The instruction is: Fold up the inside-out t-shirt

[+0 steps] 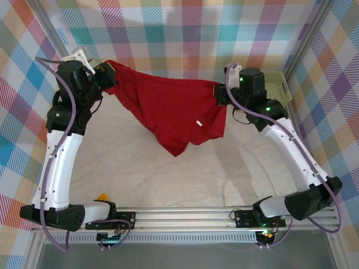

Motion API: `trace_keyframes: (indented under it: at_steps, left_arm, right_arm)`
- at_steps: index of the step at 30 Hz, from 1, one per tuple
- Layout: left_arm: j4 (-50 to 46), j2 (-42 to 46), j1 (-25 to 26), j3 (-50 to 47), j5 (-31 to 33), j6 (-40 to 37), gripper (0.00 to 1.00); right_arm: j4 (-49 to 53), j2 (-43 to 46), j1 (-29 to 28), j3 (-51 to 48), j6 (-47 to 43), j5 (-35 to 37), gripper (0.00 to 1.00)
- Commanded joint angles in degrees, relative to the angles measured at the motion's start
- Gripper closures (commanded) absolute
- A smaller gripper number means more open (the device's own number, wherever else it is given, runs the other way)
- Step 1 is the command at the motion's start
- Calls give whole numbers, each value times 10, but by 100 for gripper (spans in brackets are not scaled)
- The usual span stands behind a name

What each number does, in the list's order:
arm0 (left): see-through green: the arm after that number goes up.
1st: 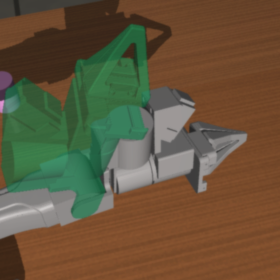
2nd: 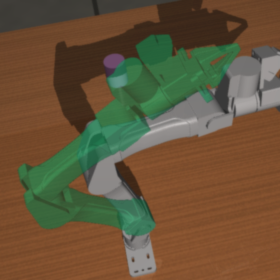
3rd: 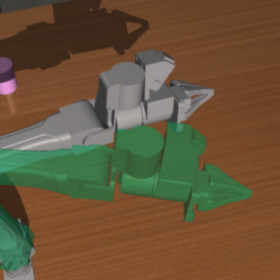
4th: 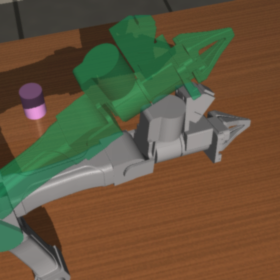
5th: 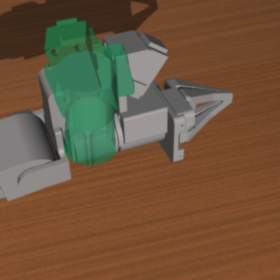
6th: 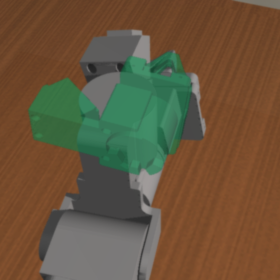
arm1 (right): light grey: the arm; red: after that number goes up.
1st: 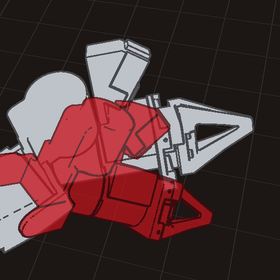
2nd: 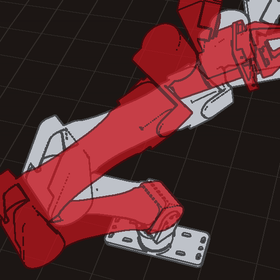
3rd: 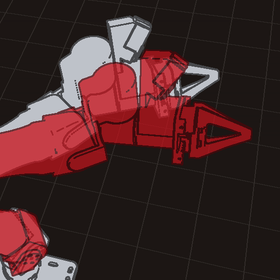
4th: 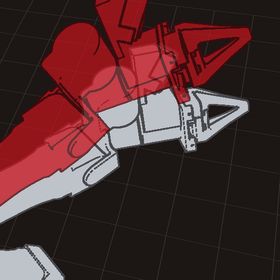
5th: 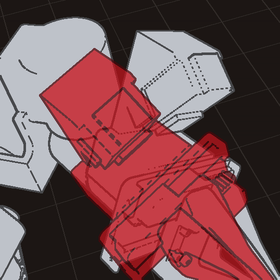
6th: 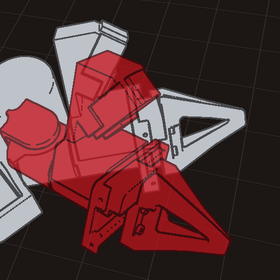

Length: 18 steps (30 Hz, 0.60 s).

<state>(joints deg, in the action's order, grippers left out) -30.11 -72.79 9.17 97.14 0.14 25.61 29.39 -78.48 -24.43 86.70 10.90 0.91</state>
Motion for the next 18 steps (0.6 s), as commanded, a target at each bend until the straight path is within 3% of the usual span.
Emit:
trace_keyframes:
  at_steps: [1,7,12,15,18]
  left_arm:
    - [-16,-14,-8,-26,-19,-10,100]
    - [-60,-153,-8,43,-86,5,100]
    - [-118,-319,10,258,-156,18,100]
    - [-174,-391,45,419,-152,6,100]
    - [-171,-385,70,451,-127,-15,100]
  right_arm:
    - [4,21,3,-44,2,58,100]
    - [47,29,7,-30,-4,99,100]
    - [51,77,10,-22,-12,112,100]
    - [55,113,6,-23,-14,84,100]
    - [62,135,-41,-25,-41,76,100]
